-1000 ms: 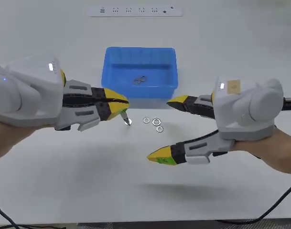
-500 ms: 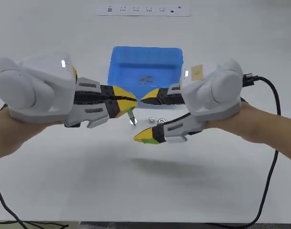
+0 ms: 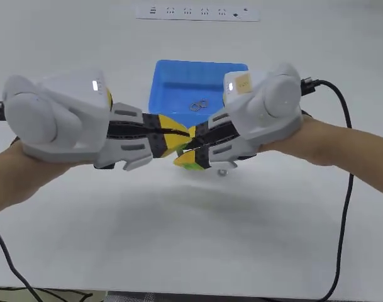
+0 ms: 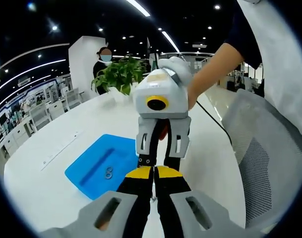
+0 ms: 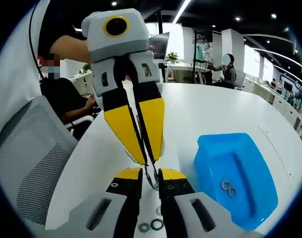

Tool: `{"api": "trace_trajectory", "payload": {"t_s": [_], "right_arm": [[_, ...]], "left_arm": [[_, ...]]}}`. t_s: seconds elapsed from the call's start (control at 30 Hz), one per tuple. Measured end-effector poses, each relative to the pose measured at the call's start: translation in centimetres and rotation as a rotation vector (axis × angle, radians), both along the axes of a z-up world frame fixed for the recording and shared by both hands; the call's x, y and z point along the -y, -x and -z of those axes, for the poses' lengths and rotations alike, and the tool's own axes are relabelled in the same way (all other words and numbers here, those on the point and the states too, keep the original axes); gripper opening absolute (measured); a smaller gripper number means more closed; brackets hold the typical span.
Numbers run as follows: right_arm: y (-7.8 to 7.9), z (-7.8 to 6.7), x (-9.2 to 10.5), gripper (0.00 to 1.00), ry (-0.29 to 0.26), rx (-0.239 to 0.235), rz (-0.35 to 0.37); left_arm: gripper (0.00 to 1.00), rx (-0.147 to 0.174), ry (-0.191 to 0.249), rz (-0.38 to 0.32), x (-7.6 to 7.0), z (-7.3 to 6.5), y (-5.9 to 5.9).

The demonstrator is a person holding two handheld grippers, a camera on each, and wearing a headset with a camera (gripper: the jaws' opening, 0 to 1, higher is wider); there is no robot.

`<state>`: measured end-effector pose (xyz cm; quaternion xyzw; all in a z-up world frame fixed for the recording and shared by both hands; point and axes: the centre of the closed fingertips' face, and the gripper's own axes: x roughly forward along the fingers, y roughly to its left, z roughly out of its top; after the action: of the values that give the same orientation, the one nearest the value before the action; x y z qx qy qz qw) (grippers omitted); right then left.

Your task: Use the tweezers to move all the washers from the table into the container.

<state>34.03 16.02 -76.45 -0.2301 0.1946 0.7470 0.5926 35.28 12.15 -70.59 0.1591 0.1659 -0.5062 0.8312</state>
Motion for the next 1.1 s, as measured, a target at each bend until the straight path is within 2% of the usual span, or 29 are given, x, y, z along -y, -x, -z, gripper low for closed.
{"api": "trace_trajectory", "payload": {"t_s": [0.23,0.37,0.4,0.43,0.5,0.53,0.63,0.67,0.77,0.8,0.87,0.9,0.93,1.0,1.1], "right_arm": [[-0.3,0.2,0.0,0.11,0.019,0.031,-0.042],[-0.2,0.2,0.1,0.10,0.016,0.049,-0.043],[-0.3,0.2,0.0,0.10,0.015,0.050,-0.036],[-0.3,0.1,0.0,0.10,0.014,0.053,-0.032],[-0.3,0.1,0.0,0.10,0.011,0.048,-0.020],[-0.3,0.0,0.0,0.10,0.008,0.047,-0.014],[-0.3,0.0,0.2,0.10,0.005,0.050,-0.008],[-0.4,0.0,0.3,0.10,0.004,0.048,0.000],[-0.5,-0.1,0.4,0.10,-0.004,0.045,0.025],[-0.6,-0.2,0.4,0.10,-0.007,0.042,0.033],[-0.4,-0.5,0.6,0.09,-0.021,0.023,0.050],[-0.4,-0.6,0.6,0.09,-0.023,0.023,0.053],[-0.3,-0.7,0.7,0.09,-0.021,0.017,0.055],[0.2,-1.1,0.8,0.09,-0.025,0.010,0.053],[0.7,-1.6,1.0,0.09,-0.023,0.016,0.043]], "left_arm": [[0.05,0.006,-0.007,0.010,0.1,0.1,0.0],[0.05,0.029,-0.022,0.013,0.3,0.0,0.2],[0.05,0.048,-0.031,0.019,0.3,0.0,0.2],[0.05,0.045,-0.028,0.014,0.2,0.0,0.1],[0.06,0.014,0.024,-0.025,0.1,-0.5,-0.1],[0.06,0.024,0.068,-0.030,0.2,-1.4,-0.3],[0.14,0.040,0.084,-0.039,-0.1,-2.4,-0.5],[0.16,0.059,0.081,-0.055,-0.4,-2.7,-0.8],[0.20,0.053,0.098,-0.097,-1.2,-3.1,-0.9],[0.23,0.066,0.091,-0.120,-1.6,-3.1,-1.0],[0.28,0.067,0.081,-0.143,-2.1,-3.0,-0.8],[0.34,0.086,0.055,-0.181,-2.8,-2.8,-1.0],[0.39,0.098,0.045,-0.199,-3.1,-2.8,-0.9],[0.52,0.097,0.038,-0.207,-3.4,-2.6,-0.3],[0.57,0.094,0.050,-0.236,-4.0,-2.8,0.3]]}}
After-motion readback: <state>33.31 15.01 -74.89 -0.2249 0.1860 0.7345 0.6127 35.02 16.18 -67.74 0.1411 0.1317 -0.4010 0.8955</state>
